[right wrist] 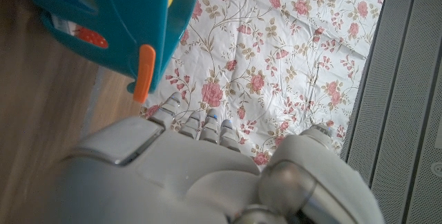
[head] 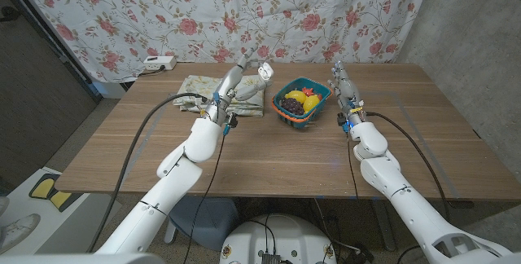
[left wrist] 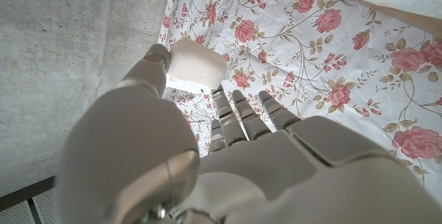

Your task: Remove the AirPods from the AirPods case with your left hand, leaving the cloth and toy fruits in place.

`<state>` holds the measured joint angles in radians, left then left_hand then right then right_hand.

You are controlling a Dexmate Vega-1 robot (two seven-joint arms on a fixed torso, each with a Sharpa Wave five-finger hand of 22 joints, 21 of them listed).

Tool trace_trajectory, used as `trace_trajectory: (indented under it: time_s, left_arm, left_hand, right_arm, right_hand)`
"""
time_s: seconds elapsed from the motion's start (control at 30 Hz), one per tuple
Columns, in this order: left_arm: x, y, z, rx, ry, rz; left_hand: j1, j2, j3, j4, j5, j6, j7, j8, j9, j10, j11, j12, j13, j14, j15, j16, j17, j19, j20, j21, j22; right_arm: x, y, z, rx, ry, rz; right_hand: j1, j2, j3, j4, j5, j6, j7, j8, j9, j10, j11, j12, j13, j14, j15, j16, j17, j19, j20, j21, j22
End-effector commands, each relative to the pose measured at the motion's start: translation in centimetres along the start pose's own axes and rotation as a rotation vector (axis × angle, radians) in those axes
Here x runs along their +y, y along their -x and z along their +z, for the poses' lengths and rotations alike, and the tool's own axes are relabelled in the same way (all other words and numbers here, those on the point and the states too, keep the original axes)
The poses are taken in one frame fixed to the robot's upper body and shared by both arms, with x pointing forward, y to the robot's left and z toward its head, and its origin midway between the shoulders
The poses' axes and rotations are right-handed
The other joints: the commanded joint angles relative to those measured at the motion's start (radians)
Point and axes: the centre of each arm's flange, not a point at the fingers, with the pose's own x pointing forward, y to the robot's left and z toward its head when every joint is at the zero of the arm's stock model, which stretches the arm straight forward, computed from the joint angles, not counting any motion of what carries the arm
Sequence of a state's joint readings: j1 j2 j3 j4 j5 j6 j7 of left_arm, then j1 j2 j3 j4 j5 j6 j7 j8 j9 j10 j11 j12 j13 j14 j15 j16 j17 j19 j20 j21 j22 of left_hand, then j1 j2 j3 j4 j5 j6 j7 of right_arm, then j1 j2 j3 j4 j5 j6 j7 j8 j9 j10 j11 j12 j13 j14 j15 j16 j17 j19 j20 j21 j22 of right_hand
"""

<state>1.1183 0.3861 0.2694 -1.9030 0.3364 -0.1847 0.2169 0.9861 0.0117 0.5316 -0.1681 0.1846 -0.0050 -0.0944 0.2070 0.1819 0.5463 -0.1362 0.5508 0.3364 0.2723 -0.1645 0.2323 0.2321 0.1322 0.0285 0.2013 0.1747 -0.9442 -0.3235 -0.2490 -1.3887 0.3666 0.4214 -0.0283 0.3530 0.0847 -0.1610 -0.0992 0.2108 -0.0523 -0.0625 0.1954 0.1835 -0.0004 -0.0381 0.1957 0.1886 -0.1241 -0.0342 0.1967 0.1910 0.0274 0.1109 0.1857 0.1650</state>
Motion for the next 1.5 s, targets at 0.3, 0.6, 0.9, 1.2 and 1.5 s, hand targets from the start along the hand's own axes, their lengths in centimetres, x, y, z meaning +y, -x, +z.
trace_trajectory:
  time_s: [0.3,0.6,0.9,1.2,1.5]
  left_arm:
    - [-0.6,0.2,-0.5,0.064,0.102,0.060]
    - [-0.8,-0.1,-1.0,0.099,0.158,0.089]
    - [-0.7,-0.8,-1.0,0.116,0.170,0.074]
    - [0.2,-1.6,-1.2,0.154,0.193,0.063]
    - [0.7,-2.5,-1.2,0.164,0.231,0.048]
  left_hand:
    - [0.005,0.013,-0.008,0.005,0.008,0.011,0.006,-0.002,0.001,0.083,-0.081,0.139,0.118,0.008,0.001,-0.005,0.004,0.008,0.005,-0.003,0.001]
    - [0.005,0.015,-0.012,0.005,0.009,0.012,0.009,-0.005,0.000,0.082,-0.080,0.141,0.120,0.006,0.003,-0.006,0.004,0.007,0.005,-0.004,0.001]
    - [0.006,0.017,-0.015,0.006,0.010,0.010,0.012,-0.009,0.000,0.077,-0.080,0.141,0.121,0.002,0.007,-0.008,0.004,0.003,0.008,-0.005,0.002]
    - [0.002,0.019,-0.021,0.009,0.012,0.008,0.017,-0.012,0.000,0.071,-0.079,0.140,0.122,0.000,0.016,-0.008,0.005,-0.002,0.012,-0.007,0.002]
    - [-0.005,0.020,-0.027,0.012,0.014,0.006,0.020,-0.014,0.000,0.066,-0.079,0.140,0.123,-0.004,0.022,-0.008,0.006,-0.007,0.017,-0.008,0.002]
  right_arm:
    - [0.6,0.6,1.4,-0.033,0.072,-0.003]
    - [1.7,1.8,1.6,-0.029,0.132,-0.051]
    - [3.0,2.6,1.9,-0.016,0.182,-0.041]
    - [3.6,3.2,1.2,-0.001,0.193,-0.061]
    - [4.2,3.4,1.4,-0.030,0.211,-0.083]
  right_hand:
    - [0.010,0.002,0.003,-0.001,-0.002,-0.001,-0.002,-0.002,0.004,0.012,0.000,0.007,0.004,0.001,-0.022,0.006,0.000,-0.005,0.006,-0.002,0.003]
    - [0.019,0.010,0.010,-0.004,-0.002,0.006,-0.003,0.001,0.004,0.057,0.000,0.024,0.008,0.022,-0.028,0.015,0.002,0.007,0.016,0.003,0.003]
    - [0.025,0.016,0.015,-0.006,-0.002,0.008,0.001,0.002,0.004,0.072,0.002,0.029,0.012,0.030,-0.019,0.018,0.003,0.016,0.024,0.006,0.004]
    - [0.034,0.024,0.022,-0.009,-0.003,0.004,0.005,0.001,0.005,0.079,-0.001,0.030,0.014,0.030,-0.018,0.018,0.004,0.016,0.032,0.005,0.004]
    - [0.043,0.024,0.026,-0.014,-0.005,0.003,0.003,0.001,0.005,0.105,-0.004,0.039,0.018,0.032,-0.021,0.018,0.005,0.015,0.035,0.003,0.004]
